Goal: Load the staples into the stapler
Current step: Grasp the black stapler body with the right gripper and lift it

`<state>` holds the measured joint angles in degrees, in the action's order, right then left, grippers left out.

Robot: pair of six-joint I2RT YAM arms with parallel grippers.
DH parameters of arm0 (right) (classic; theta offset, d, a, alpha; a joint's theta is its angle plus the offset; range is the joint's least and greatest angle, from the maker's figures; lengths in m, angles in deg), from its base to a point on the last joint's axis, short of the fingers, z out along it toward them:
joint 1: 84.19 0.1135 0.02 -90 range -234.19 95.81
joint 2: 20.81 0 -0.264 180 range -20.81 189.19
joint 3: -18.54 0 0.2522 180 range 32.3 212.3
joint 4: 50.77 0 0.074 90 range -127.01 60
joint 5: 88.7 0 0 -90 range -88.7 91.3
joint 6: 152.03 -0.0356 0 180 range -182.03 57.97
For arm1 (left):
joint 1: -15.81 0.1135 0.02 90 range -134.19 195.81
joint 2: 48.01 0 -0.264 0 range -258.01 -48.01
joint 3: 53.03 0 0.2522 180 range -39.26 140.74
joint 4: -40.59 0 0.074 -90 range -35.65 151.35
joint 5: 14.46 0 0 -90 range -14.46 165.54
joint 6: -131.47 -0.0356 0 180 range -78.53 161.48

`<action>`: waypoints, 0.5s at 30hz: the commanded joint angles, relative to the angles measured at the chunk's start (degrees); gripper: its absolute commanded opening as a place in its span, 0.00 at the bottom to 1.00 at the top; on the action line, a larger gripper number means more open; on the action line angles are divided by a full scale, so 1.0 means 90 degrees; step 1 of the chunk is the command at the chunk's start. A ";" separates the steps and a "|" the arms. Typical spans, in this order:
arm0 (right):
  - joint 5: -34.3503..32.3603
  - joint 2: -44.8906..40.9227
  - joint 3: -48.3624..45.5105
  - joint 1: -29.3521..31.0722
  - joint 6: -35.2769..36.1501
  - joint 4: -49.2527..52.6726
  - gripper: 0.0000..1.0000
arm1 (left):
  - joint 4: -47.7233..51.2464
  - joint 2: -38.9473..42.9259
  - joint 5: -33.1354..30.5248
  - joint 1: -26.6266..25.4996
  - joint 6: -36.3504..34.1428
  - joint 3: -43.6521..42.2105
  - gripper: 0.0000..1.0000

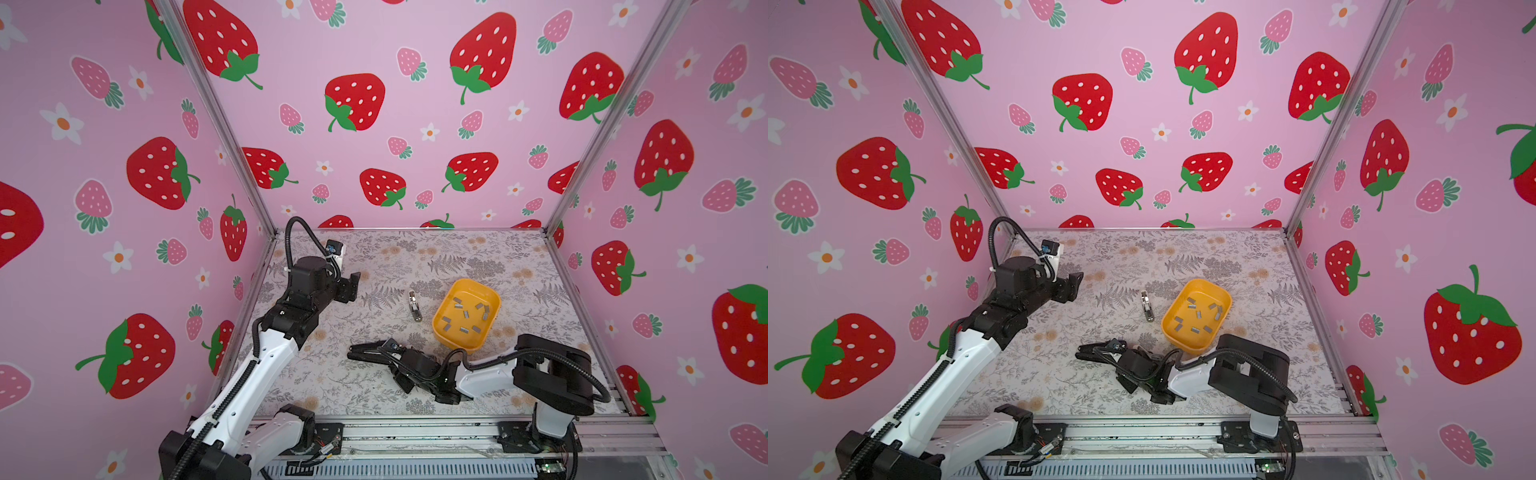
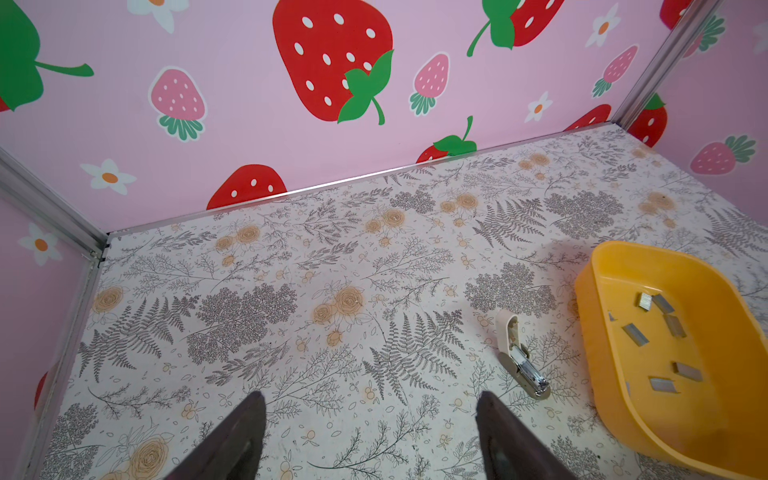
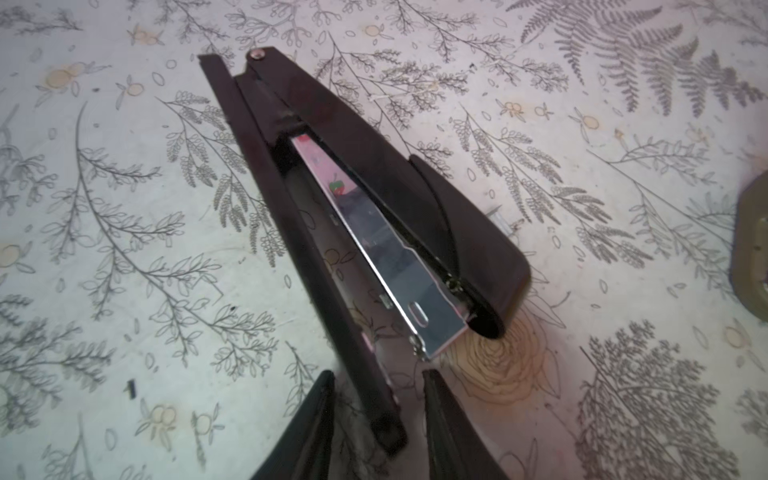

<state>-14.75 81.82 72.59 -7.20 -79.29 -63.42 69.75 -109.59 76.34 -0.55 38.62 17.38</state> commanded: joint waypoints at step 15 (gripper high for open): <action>0.0518 0.0529 0.0008 -0.0019 0.0918 -0.1192 0.29 | 0.1073 -0.1110 0.1404 0.0043 -0.1820 0.1957 0.86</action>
<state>-11.30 85.30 71.78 -7.38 -72.34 -72.99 76.06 -119.51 85.06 -0.46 28.11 31.65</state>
